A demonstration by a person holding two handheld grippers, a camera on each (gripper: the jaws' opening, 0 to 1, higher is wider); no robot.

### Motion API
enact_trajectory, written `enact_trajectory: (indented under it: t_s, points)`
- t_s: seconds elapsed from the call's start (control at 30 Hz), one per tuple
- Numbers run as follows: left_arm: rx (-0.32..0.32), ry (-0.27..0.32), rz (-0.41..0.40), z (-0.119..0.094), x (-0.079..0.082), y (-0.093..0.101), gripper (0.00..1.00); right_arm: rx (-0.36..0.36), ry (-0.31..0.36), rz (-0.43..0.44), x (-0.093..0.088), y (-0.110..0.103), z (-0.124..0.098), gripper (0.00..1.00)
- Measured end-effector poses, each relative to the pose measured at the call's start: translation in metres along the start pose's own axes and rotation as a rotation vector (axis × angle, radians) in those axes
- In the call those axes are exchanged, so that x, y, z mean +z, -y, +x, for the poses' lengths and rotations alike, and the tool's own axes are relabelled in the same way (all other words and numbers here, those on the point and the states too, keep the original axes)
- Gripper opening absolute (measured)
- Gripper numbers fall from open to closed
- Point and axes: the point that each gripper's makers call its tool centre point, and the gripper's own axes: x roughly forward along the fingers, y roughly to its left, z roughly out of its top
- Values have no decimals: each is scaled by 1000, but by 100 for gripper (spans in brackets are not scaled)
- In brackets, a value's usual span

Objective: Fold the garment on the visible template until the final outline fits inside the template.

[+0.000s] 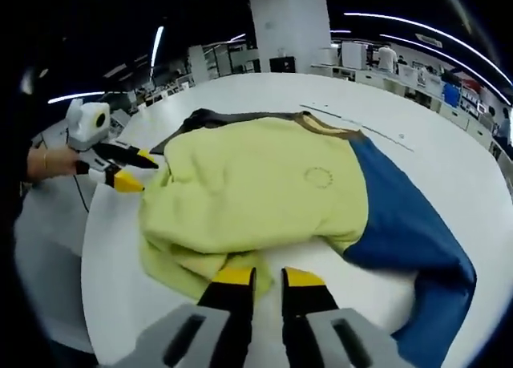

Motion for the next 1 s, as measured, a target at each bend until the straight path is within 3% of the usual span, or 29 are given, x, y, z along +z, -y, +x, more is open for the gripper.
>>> enact_trajectory:
  t_s: [0.27,0.77,1.0]
  points:
    - [-1,-10,-51,6,-2,1,24,-12,-7,-68,0,-3,2,1]
    - [4,-11,-94,9,1,4,1,-38,10,-26,0,-1,-3,0]
    - [11,25,-91,-4,12,3,0,-69,28,0,1,-1,-16,0]
